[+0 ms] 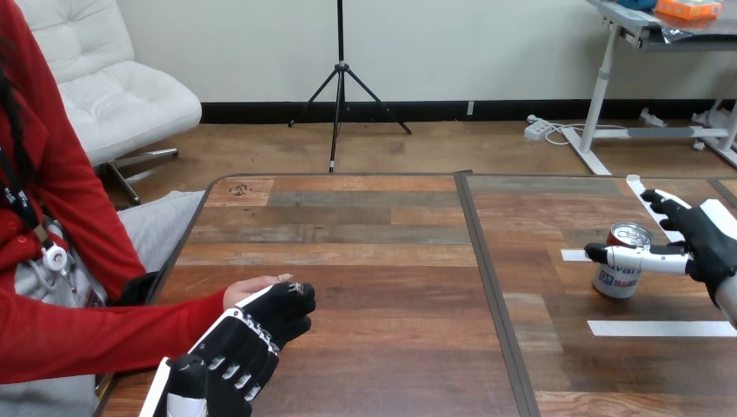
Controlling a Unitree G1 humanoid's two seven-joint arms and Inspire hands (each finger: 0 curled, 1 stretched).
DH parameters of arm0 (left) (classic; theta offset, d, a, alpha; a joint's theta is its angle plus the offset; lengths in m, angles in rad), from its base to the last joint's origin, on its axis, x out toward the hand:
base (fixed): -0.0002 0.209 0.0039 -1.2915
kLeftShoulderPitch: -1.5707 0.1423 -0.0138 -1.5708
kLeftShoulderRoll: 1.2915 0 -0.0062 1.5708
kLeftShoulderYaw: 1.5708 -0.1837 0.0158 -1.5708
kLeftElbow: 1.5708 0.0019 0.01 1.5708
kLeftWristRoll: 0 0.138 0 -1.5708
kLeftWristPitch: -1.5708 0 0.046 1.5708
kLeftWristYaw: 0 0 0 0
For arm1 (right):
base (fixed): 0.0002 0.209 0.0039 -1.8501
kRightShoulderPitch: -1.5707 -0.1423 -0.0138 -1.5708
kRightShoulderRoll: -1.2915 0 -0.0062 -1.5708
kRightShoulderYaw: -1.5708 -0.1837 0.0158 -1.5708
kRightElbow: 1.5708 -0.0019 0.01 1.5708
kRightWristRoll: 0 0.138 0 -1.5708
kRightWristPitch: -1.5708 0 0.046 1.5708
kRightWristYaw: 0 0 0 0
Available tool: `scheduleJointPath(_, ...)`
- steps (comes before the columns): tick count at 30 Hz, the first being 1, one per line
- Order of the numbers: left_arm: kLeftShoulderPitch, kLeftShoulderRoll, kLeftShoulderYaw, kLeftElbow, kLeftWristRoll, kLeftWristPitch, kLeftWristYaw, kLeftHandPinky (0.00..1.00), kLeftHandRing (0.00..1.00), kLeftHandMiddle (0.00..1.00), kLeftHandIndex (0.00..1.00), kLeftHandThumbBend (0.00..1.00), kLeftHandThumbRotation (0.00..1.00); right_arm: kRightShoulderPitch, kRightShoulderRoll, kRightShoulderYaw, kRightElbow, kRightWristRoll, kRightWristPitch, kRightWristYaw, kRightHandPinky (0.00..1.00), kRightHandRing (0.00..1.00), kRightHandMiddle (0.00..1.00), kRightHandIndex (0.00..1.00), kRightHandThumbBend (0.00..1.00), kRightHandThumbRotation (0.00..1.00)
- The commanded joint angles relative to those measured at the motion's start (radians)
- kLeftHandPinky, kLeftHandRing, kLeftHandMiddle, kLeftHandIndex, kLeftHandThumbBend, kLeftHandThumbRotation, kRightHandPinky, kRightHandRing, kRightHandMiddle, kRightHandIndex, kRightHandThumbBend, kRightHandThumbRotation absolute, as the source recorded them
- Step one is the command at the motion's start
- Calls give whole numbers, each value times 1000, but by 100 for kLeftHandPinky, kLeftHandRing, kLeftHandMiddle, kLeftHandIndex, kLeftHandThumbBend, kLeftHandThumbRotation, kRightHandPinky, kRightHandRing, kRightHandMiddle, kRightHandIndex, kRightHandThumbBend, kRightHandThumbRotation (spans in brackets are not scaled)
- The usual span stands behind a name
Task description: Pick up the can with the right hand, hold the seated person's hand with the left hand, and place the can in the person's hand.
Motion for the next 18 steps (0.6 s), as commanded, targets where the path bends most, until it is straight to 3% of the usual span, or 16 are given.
scheduleJointPath(1,-79,-20,15,1,-7,-20,-9,85,84,81,74,77,100,-94,15,7,-1,-4,16,-24,85,94,96,94,100,38)
scheduleJointPath(18,-76,-20,11,-5,-19,-10,-15,85,85,81,74,77,99,-122,14,29,16,-19,69,-21,83,94,96,95,100,38)
